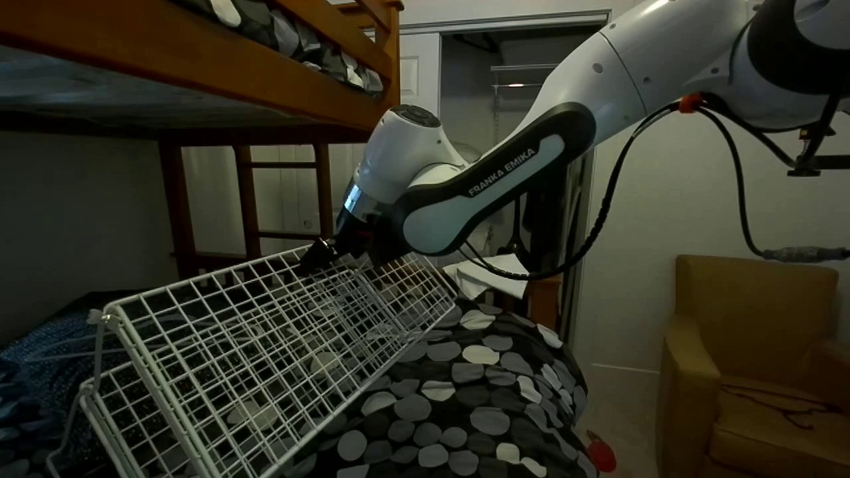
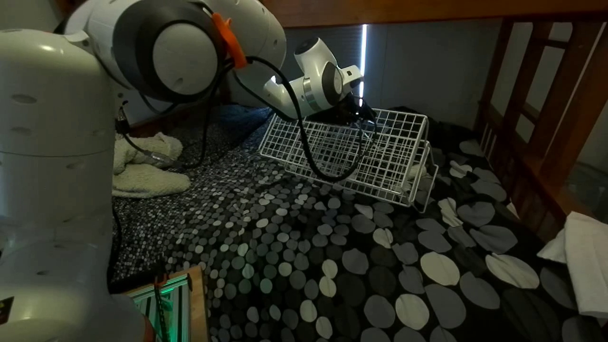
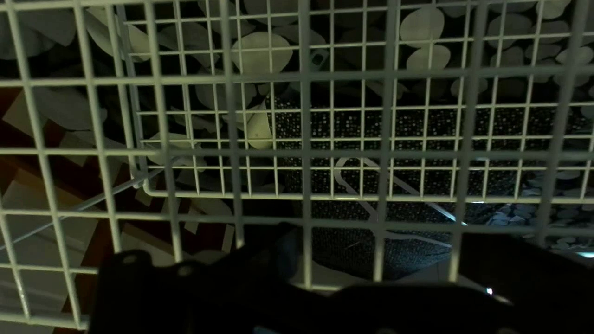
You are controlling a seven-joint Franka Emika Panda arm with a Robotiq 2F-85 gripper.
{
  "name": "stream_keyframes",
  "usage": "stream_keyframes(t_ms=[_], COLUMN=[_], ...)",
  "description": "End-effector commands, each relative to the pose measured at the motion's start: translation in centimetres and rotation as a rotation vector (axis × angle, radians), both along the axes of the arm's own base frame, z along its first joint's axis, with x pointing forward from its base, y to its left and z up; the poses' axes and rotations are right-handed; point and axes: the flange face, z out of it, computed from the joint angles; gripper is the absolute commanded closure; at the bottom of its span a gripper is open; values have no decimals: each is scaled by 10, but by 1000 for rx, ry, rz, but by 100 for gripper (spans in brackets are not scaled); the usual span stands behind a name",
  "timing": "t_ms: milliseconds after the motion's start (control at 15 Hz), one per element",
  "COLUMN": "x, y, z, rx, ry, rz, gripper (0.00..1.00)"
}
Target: Lift the white rack and put it the right way up on the bed
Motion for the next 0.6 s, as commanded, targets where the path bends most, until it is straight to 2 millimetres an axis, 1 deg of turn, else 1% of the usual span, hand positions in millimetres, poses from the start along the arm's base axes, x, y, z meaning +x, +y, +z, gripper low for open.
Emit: stream_keyframes(t_ms=[0, 200, 533], x=[12, 21, 34], y=[7, 14, 28], z=[-28, -30, -25], rx=[11, 16, 76], ry=[32, 8, -50], rz=[-1, 32, 54], gripper=[0, 0, 0])
